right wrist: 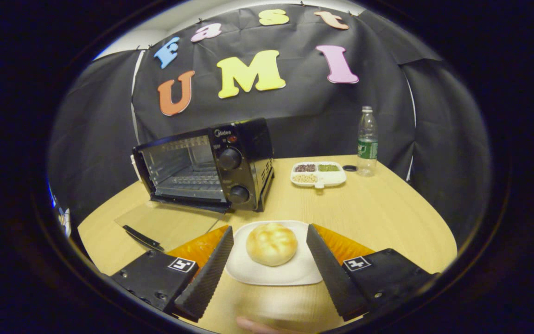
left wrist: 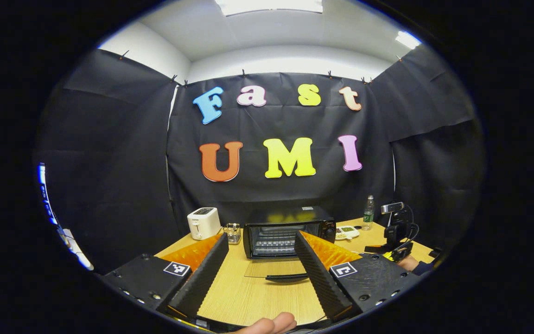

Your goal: Open the electric oven with the left hand, put the food in, and close the electric oven.

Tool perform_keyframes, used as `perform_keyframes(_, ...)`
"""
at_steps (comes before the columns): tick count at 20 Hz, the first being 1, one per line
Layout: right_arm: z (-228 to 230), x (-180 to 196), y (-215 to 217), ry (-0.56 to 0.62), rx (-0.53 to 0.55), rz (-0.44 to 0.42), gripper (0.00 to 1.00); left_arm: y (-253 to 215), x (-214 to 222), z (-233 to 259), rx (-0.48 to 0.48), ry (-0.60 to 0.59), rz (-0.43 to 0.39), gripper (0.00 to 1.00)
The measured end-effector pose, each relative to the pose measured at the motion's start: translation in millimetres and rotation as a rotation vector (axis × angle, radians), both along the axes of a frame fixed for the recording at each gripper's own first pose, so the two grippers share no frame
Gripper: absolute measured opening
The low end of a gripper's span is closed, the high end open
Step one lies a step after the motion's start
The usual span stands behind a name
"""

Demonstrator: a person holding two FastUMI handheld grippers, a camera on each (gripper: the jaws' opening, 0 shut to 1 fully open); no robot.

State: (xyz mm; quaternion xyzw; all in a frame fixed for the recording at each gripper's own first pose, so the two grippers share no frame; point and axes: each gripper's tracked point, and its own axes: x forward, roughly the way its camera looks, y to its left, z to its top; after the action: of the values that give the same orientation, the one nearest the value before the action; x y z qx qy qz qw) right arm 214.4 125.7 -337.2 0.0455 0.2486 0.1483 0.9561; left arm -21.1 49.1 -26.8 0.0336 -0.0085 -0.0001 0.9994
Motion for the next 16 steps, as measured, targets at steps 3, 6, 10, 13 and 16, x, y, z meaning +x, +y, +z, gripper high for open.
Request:
perform_keyframes(3,-15.9,4.0,7.1,0.037,-0.067,0.012,0.97,-4.0,-2.1,-0.9,-0.031,0.002,-0.023,0.94)
perform_keyframes(6,-31.7,14.2,1.9,0.085,-0.125,-0.049,0.97,-2.0,-1.7,-4.9,-0.05,0.017,-0.027,0.94)
perform_keyframes(10,-42.8,18.1,7.4,0.15,-0.066,-0.073,0.96,1.6,2.4,-15.6,-0.041,0.046,-0.022,0.91)
perform_keyframes(13,-42.5,14.0,10.0,0.159,0.002,-0.083,0.9,0.5,4.7,-23.6,-0.043,0.066,-0.027,0.94)
perform_keyframes(16,-31.7,6.9,9.5,0.144,0.037,-0.089,0.87,1.7,3.1,-28.5,-0.046,0.078,-0.029,0.94)
